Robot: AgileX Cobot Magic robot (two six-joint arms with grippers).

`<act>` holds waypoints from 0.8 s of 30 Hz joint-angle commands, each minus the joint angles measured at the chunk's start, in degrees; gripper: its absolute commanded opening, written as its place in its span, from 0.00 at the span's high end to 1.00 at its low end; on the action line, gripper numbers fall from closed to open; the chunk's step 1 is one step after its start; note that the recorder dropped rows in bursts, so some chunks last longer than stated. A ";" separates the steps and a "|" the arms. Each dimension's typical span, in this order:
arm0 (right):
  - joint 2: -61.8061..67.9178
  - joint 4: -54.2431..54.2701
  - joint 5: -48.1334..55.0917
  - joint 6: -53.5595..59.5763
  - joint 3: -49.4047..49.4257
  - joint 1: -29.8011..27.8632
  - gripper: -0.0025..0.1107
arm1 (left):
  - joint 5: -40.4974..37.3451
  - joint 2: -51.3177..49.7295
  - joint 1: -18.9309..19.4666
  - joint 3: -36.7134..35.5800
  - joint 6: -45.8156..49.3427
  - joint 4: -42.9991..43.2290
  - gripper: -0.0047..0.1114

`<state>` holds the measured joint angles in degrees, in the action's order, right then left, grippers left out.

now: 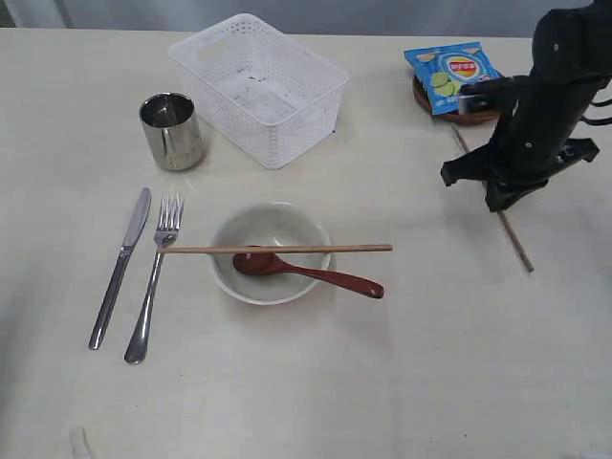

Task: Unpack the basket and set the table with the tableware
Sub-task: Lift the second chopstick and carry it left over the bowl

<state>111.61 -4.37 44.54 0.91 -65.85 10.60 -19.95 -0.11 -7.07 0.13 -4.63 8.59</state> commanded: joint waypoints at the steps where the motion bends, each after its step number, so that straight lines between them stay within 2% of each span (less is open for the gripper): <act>1: -7.30 1.95 2.08 5.47 -2.32 2.99 0.98 | 0.03 0.11 -0.29 -0.13 -0.13 0.20 0.96; 7: -13.71 10.15 13.73 19.93 -10.92 12.75 0.98 | 0.03 0.11 -0.29 -0.13 -0.13 0.20 0.96; 14: -11.24 9.07 24.05 38.66 -21.48 23.67 0.98 | 0.03 0.11 -0.29 -0.13 -0.13 0.20 0.96; 19: -5.26 7.39 22.75 49.55 -23.43 26.98 0.98 | 0.03 0.11 -0.29 -0.13 -0.13 0.20 0.96; 24: -0.18 6.64 23.02 51.16 -23.33 27.43 0.98 | 0.03 0.11 -0.29 -0.13 -0.13 0.20 0.96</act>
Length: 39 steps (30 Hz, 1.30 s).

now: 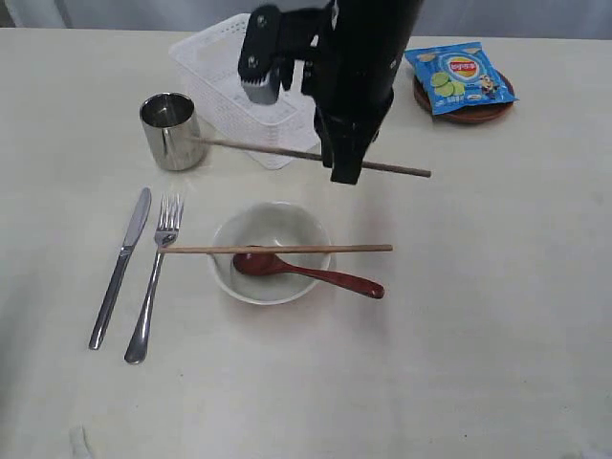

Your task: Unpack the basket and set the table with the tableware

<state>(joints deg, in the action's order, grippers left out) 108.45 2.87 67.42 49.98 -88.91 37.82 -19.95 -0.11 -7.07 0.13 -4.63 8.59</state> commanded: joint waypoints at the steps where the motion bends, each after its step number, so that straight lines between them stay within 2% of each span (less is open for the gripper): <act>1: 3.32 0.02 0.24 2.09 -0.26 0.44 0.98 | 0.03 0.11 -0.29 -0.13 -0.13 0.20 0.96; 6: 3.85 1.97 -0.57 3.85 -0.26 4.64 0.98 | 0.03 0.11 -0.29 -0.13 -0.13 0.20 0.96; 13: 4.31 4.49 0.52 3.84 1.51 6.34 0.98 | 0.03 0.11 -0.29 -0.13 -0.13 0.20 0.96; 25: 4.31 4.85 -3.95 3.63 3.88 6.36 0.98 | 0.03 0.11 -0.29 -0.13 -0.13 0.20 0.96; 39: 5.90 4.69 -3.64 2.27 3.88 6.36 0.98 | 0.03 0.11 -0.29 -0.13 -0.13 0.20 0.96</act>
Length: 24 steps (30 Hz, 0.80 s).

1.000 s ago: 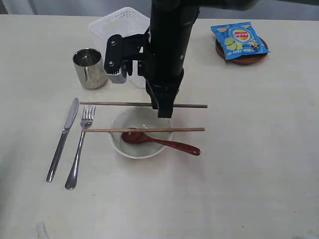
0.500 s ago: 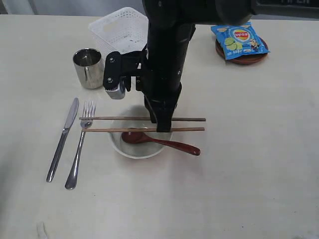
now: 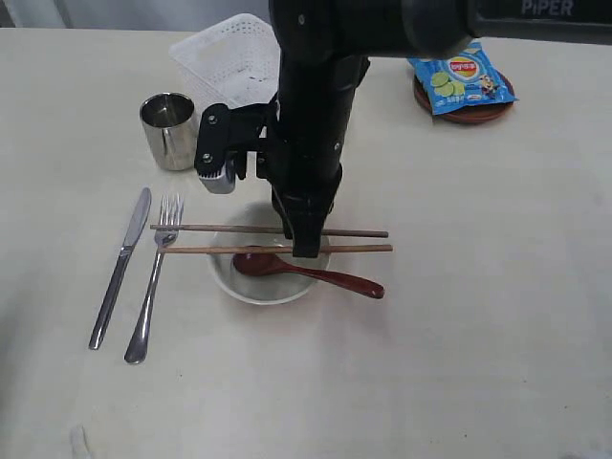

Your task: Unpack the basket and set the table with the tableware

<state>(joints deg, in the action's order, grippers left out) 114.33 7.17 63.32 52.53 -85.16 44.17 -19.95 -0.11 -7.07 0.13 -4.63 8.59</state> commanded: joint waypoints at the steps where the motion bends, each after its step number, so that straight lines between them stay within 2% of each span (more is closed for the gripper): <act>1: 0.02 0.40 0.46 -0.28 0.13 0.02 0.98 | 0.03 0.11 -0.29 -0.13 -0.13 0.20 0.96; 14: 0.02 0.40 0.54 -0.28 0.13 0.02 0.98 | 0.03 0.11 -0.29 -0.13 -0.13 0.20 0.96; 15: 0.02 0.40 0.53 -0.73 0.13 0.02 0.97 | 0.03 0.11 -0.29 -0.13 -0.13 0.20 0.96; 19: 0.02 0.40 -0.16 -1.82 0.13 0.02 0.72 | 0.03 0.11 -0.29 -0.13 -0.13 0.20 0.96; 24: 0.02 0.40 -1.04 -1.94 0.13 0.02 0.70 | 0.03 0.11 -0.29 -0.13 -0.13 0.20 0.96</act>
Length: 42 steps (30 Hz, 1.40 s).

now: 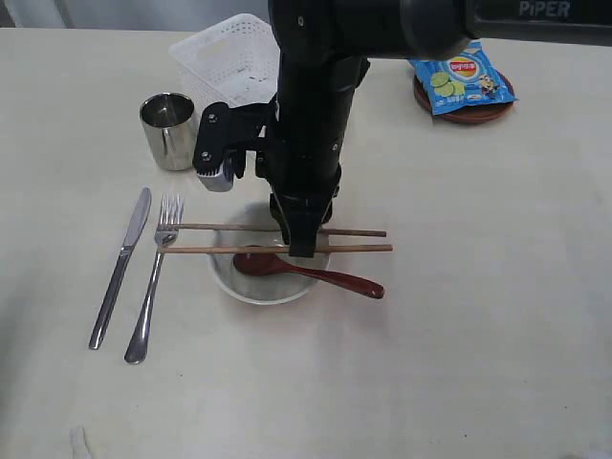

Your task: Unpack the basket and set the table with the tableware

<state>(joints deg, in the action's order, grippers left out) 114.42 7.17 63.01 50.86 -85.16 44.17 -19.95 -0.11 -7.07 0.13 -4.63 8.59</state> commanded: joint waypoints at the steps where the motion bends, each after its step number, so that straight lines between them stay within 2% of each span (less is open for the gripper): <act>1: -0.07 0.40 -0.72 -0.27 0.13 0.02 0.70 | 0.03 0.11 -0.29 -0.13 -0.13 0.20 0.96; 19: -0.43 0.26 -1.70 -1.35 -1.36 -0.09 0.70 | 0.03 0.11 -0.29 -0.13 -0.13 -0.25 0.96; 26: -0.91 -12.24 -4.41 -8.29 -1.36 -0.09 0.70 | 0.03 0.11 -0.29 -0.13 -0.13 -0.25 0.96; 28: -1.05 -12.41 -5.58 -9.77 -1.36 -0.71 0.70 | 0.03 0.11 -0.29 -0.13 -0.13 -0.25 0.96; 33: -1.43 -12.19 -5.70 -9.77 -1.36 -3.58 0.70 | 0.03 0.11 -0.29 -0.13 -0.13 -0.25 0.96; 38: -1.68 -12.19 -5.70 -9.51 -1.36 -9.56 0.70 | 0.03 0.11 -0.29 -0.13 -0.13 -0.25 0.96; 40: -1.55 -10.74 -5.94 -7.87 -1.36 -12.35 0.70 | 0.03 0.11 -0.29 -0.13 -0.13 -0.11 0.96; 42: -1.55 -5.48 -6.21 -1.60 -1.36 -15.70 0.70 | 0.03 0.11 -0.29 -0.13 -0.13 -0.11 0.96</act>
<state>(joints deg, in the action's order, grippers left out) 113.42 -2.87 57.17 43.45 -86.17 32.02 -19.95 -0.11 -7.07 0.13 -4.63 8.59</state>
